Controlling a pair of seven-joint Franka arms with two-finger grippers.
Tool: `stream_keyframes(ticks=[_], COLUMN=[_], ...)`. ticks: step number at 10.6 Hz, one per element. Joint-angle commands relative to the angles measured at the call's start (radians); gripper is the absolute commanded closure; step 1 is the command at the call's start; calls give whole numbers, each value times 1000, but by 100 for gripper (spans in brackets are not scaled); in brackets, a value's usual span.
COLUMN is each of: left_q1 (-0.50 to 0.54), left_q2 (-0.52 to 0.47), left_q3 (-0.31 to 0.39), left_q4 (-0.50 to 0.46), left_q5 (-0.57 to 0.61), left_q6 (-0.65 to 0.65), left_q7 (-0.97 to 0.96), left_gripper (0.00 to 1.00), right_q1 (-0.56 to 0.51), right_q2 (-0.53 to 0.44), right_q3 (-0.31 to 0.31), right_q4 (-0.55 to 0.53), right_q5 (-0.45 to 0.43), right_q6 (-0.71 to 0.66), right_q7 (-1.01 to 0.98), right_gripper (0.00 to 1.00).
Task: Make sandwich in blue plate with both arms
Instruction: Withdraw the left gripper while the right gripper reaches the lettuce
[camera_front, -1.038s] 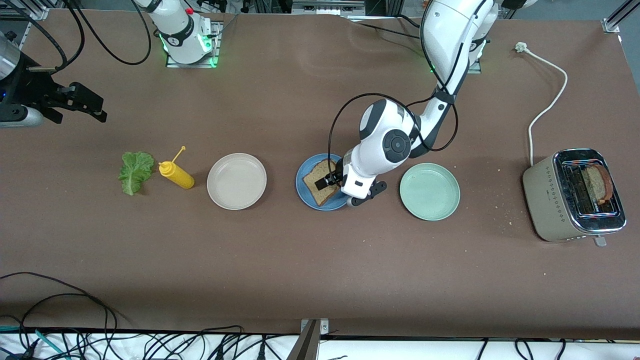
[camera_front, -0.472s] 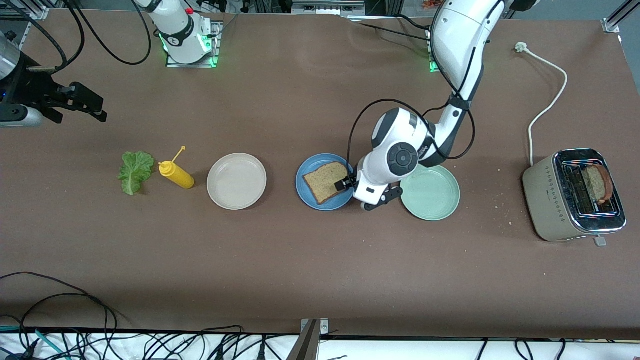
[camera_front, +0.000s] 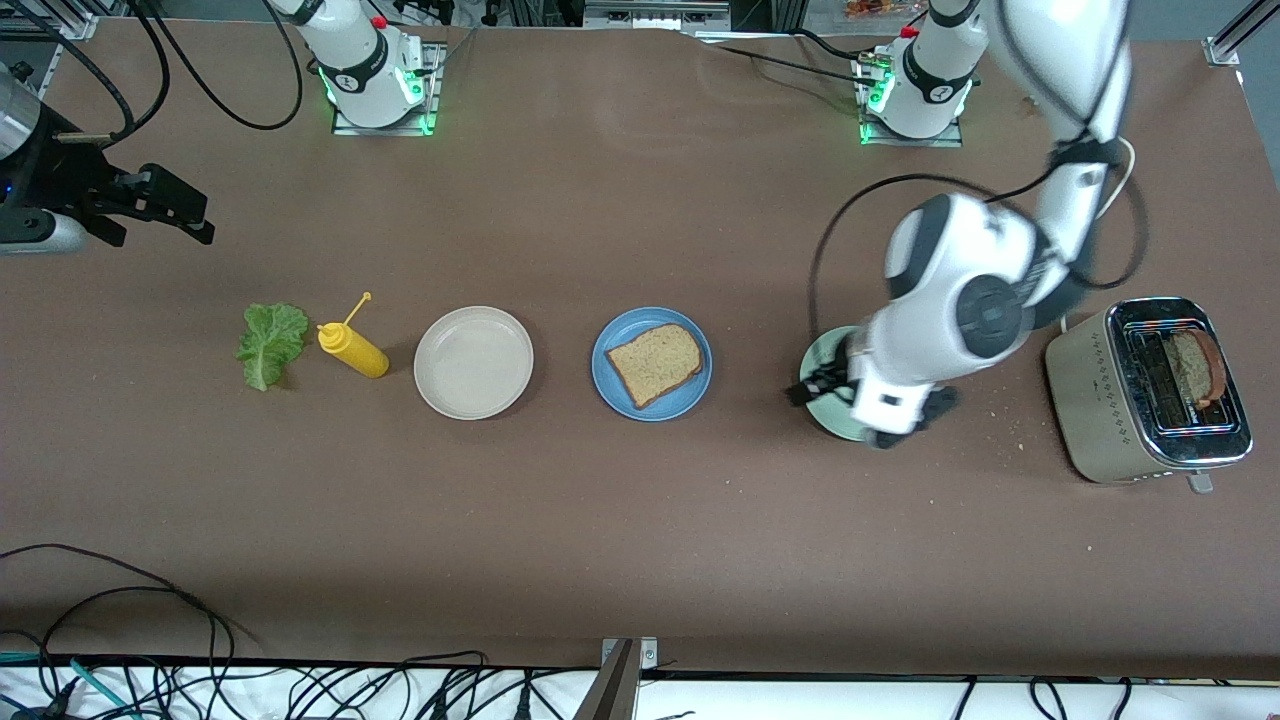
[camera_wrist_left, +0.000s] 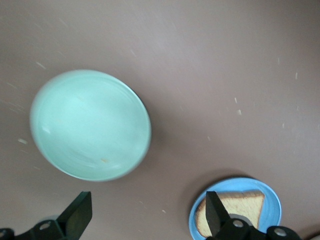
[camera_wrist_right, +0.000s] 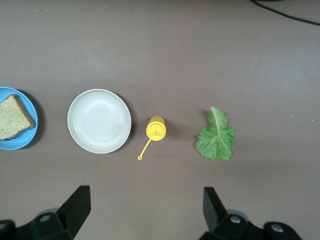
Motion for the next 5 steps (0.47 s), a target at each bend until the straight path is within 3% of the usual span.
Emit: stream_keyframes(ticks=[1,2,5], left_q1=[95,124,203], left_q2=[-139,-187,-249], left_q3=[-8,-7,-7], left_q4=[-25,-20,37], left_q5=[156,199,219], left_q6=[-48,-58,-148], left_q7=[18,21,157], left_gripper=[0,0,0], right_q1=[-8,-8,-18], right_q2=[1,76,98], right_q3=[-34,-39,-102], right_q4=[24,11,-5], right_q5=[12,12,-18], right_q6=[-27,-37,-65], right_q7=[-23,-23,-89], right_gripper=[0,0,0])
